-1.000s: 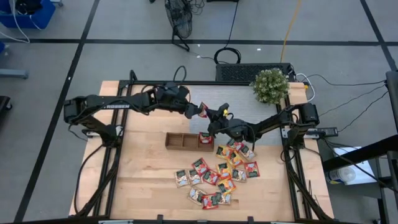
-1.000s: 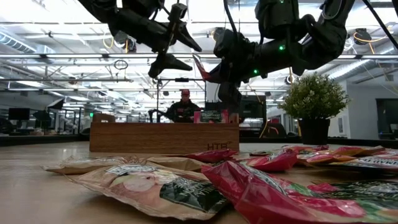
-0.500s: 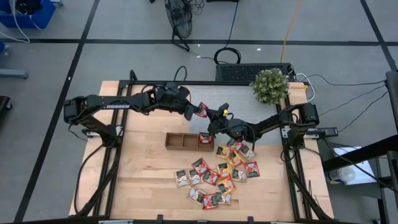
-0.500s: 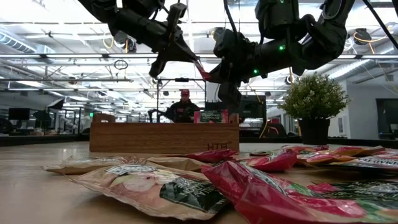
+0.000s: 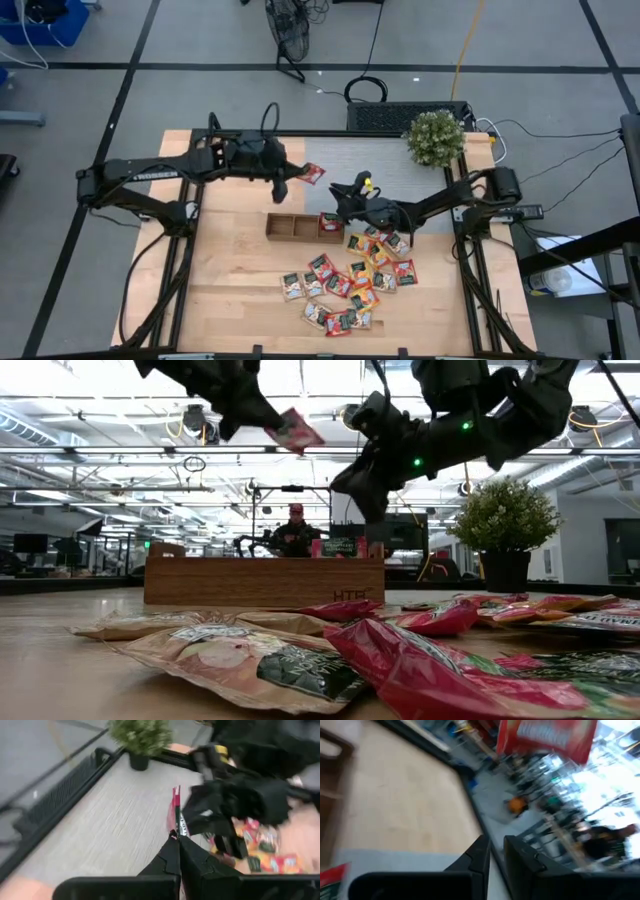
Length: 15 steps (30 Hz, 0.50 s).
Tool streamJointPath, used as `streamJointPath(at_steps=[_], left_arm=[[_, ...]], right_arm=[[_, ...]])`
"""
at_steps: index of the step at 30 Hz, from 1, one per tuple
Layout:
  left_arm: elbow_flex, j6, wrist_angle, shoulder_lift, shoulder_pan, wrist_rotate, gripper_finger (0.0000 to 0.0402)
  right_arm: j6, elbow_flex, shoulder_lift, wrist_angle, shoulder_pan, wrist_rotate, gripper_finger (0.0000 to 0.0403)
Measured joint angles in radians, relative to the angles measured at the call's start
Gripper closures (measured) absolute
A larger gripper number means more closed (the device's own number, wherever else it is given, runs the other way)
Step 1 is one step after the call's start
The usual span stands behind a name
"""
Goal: Pick & Place Tea
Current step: Put the red tea bag into the right section of the wooden organizer
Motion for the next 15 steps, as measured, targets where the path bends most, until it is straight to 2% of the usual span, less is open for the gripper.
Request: streamJointPath(at_steps=[3,8,11,15], left_arm=[[-0.003,0.094,-0.107,0.000,-0.052,-0.016,0.0400],[-0.002,0.180,-0.128,0.065,-0.192,-0.089,0.0400],[0.011,0.291,-0.116,0.110,-0.265,-0.089,0.0401],[0.069,0.297,-0.146,0.184,-0.310,-0.105,0.0401]], right_arm=[[0.145,0.000,-0.112,-0.199,-0.024,-0.103,0.0355],[0.346,0.000,-0.300,-0.492,-0.096,-0.361,0.0359],[0.402,-0.027,-0.374,-0.518,-0.146,-0.454,0.0359],[0.444,-0.087,-0.426,-0.464,-0.190,-0.464,0.0358]])
